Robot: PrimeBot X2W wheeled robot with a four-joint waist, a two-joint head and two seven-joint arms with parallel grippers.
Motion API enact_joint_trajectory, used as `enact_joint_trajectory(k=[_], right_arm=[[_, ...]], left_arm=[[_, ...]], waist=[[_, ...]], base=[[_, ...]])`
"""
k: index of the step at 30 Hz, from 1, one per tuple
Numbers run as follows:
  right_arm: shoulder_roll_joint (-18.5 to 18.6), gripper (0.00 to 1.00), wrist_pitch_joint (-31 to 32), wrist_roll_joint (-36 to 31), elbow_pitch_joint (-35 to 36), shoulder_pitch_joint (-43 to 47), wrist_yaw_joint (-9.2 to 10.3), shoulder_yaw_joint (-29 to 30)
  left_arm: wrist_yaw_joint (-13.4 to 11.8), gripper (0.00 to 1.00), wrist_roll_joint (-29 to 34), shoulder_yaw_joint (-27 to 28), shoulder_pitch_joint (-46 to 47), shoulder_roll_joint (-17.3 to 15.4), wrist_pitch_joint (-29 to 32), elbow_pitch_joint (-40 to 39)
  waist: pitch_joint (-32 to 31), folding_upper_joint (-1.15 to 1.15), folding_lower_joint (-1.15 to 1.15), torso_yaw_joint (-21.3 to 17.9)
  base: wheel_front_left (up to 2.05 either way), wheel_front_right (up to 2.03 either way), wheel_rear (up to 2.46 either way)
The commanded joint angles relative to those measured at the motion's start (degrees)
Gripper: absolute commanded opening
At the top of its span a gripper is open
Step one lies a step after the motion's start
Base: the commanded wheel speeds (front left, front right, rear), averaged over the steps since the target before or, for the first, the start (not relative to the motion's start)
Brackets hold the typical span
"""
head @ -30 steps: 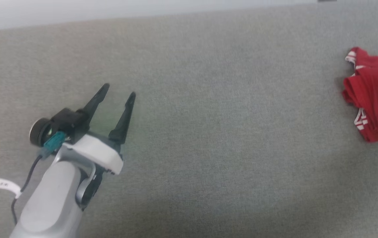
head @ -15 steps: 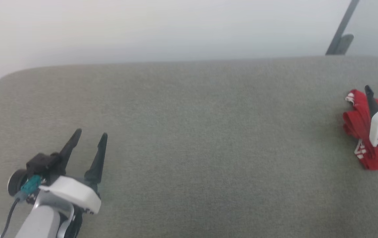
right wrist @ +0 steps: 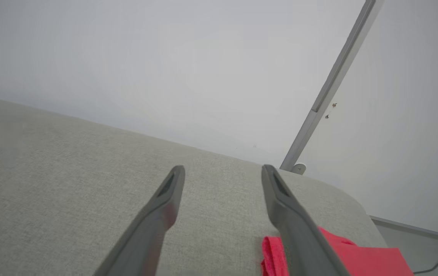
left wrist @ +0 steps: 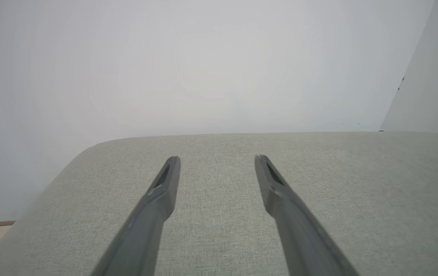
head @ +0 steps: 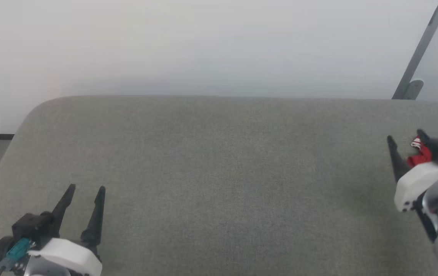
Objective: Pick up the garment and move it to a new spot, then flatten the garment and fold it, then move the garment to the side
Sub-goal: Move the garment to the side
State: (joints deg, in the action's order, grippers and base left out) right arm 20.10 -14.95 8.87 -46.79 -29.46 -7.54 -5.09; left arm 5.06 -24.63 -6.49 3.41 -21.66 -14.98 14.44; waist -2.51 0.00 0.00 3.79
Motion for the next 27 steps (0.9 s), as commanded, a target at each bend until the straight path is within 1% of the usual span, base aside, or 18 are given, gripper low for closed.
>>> enact_joint_trajectory(k=[1, 6, 13, 14, 20, 27], right_arm=[[-0.76, 1.0, -0.29, -0.38, 1.51, 1.9, 0.12, 0.73], [-3.7, 1.0, -0.29, -2.37, 7.96, 8.25, 0.12, 3.86], [-7.73, 1.0, -0.29, -4.09, 15.59, 15.77, 0.12, 6.73], [-7.73, 1.0, -0.29, -4.09, 15.59, 15.77, 0.12, 6.73], [-10.72, 1.0, 0.04, -5.27, 20.67, 20.85, 0.12, 8.14], [-13.52, 1.0, 1.21, -5.63, 25.54, 25.4, 0.12, 9.12]], left_arm=[[-0.25, 1.0, -0.04, 0.45, -0.84, -0.16, -0.25, -0.42], [-0.32, 1.0, 0.04, 2.15, -2.79, 0.14, -0.24, -1.17], [0.13, 1.0, 0.97, 4.06, -4.82, 0.99, -0.25, -1.86], [0.13, 1.0, 0.97, 4.06, -4.82, 0.99, -0.25, -1.86], [0.6, 1.0, 0.97, 5.15, -5.93, 1.77, -0.24, -1.25], [1.59, 1.0, 0.51, 5.33, -7.03, 1.58, -0.24, -0.99]], waist=[[-0.25, 0.0, 0.0, 0.17], [-0.68, 0.0, 0.0, 0.23], [-0.97, 0.0, 0.0, -0.21], [-0.97, 0.0, 0.0, -0.21], [-1.09, 0.0, 0.0, -0.8], [-1.12, 0.0, 0.0, -1.7]], base=[[0.0, 0.0, 0.0], [0.0, 0.0, 0.0], [0.0, 0.0, 0.0], [0.0, 0.0, 0.0], [0.0, 0.0, 0.0], [0.0, 0.0, 0.0]])
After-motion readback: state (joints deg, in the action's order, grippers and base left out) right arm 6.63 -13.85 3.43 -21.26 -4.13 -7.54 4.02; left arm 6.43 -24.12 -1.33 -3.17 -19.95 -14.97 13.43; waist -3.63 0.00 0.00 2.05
